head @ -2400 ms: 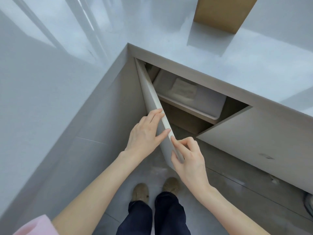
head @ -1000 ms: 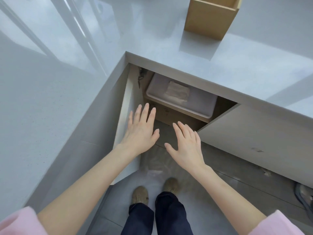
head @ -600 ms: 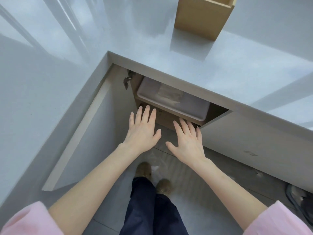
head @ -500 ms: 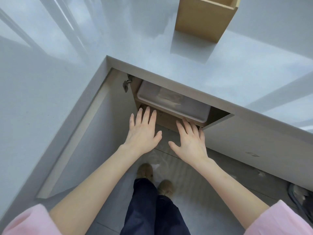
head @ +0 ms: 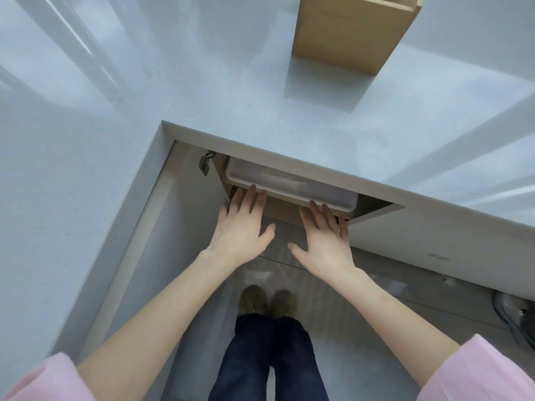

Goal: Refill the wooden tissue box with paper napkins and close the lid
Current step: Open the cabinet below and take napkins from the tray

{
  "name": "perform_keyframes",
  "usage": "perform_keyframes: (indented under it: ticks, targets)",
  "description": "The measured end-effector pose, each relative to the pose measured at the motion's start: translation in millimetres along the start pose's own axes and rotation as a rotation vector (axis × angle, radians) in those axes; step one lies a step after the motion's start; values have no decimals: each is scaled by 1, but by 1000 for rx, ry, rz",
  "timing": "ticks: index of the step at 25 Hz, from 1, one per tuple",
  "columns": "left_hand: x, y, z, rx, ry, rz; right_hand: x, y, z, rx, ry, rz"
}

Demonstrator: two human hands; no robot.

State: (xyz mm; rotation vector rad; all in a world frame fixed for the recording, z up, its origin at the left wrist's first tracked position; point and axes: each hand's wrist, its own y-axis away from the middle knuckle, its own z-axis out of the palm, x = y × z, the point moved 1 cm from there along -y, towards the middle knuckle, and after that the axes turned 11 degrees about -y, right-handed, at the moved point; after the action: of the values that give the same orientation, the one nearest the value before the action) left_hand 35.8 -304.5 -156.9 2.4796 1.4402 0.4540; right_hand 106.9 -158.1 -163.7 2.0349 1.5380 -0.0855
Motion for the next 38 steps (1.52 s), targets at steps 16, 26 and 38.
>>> perform_keyframes:
  ticks: [16,26,38]
  targets:
    - [-22,-116,87,74,89,-51,66,-120,53,67,-58,-34]
    - [-37,-217,123,37,362,-186,102,-211,70,127,-522,240]
    - [-34,-230,129,-33,637,-326,85,-239,74,155,-933,418]
